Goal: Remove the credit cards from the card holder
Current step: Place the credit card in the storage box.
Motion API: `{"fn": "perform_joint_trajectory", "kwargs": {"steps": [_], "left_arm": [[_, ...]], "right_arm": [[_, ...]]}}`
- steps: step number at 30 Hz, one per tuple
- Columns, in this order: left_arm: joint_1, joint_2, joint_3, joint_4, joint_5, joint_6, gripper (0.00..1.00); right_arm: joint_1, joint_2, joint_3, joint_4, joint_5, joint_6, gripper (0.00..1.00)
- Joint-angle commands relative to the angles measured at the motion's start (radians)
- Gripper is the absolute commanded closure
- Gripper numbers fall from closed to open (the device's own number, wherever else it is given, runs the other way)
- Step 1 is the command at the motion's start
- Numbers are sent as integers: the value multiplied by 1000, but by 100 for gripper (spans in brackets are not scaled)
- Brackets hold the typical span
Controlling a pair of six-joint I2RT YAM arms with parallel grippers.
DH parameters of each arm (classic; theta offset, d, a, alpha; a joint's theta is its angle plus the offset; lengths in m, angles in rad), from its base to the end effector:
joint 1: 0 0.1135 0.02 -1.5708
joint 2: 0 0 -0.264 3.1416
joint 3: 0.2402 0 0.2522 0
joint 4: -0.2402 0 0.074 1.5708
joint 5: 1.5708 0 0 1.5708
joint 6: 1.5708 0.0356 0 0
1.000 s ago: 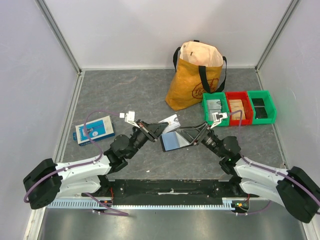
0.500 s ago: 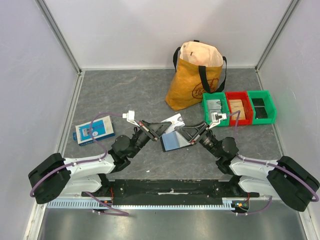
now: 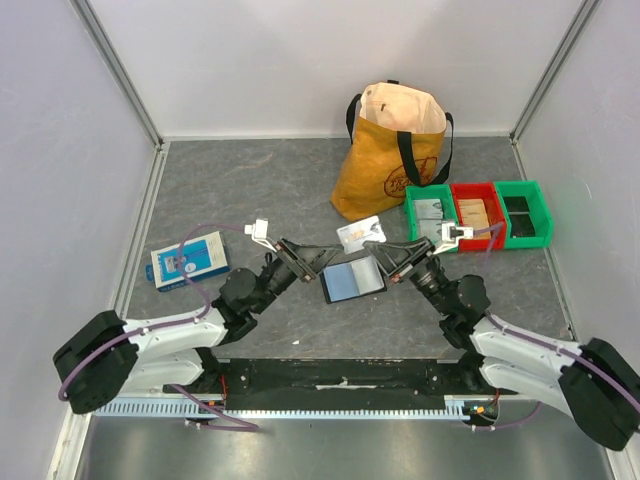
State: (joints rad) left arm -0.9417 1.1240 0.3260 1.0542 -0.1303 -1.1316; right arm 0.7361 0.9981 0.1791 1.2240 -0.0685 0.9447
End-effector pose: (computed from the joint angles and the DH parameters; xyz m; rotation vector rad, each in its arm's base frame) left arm 0.1365 -0.1797 0.2458 -0.2714 1.4978 -1.6411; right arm 0.1382 0.1285 0.2406 0.0685 1.3062 1.5057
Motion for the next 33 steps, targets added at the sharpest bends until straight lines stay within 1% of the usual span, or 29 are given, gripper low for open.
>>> {"fn": "perform_joint_trajectory", "kwargs": {"steps": [1,2,4,5,6,8,10,12,15,17,19,20,21,24,27,33], "left_arm": [[89,-90,22,-141,125,51,31],[107,-111,44,-216,173,85,27],[141,-151,91,-383,208,165,21],[159,-168,120,-461,228,215,19],[178,-182,143,-574,244,260,18],[231,-194,211,-757,296,334,16],[296,-178,283,-928,368,398,14],[369,-164,320,-1029,446,444,13],[496,-153,353,-1163,543,489,12],[613,-151,369,-1229,609,510,12],[731,-164,375,-1275,681,542,11],[771,-176,381,-1296,704,559,11],[797,-190,390,-1322,693,590,11],[797,-210,438,-1431,542,691,10],[796,-236,424,-1453,439,731,10],[790,-251,406,-1461,390,736,9]], "right_arm": [[-78,-131,7,-232,62,-56,100],[-104,-169,13,-300,62,-72,100],[-161,-252,36,-476,102,-102,100],[-203,-280,43,-529,104,-125,100],[-237,-300,60,-602,104,-141,100],[-288,-328,91,-693,96,-207,100],[-326,-334,117,-774,128,-236,100],[-369,-314,140,-800,125,-280,100],[-450,-235,172,-825,105,-323,100],[-522,-164,195,-834,72,-328,100],[-592,-95,209,-798,10,-327,100],[-627,-61,215,-788,-8,-322,100],[-656,-30,229,-779,-22,-320,100],[-724,66,256,-753,-50,-325,100],[-776,173,295,-722,-89,-331,100],[-787,362,370,-618,-180,-311,100]]}}
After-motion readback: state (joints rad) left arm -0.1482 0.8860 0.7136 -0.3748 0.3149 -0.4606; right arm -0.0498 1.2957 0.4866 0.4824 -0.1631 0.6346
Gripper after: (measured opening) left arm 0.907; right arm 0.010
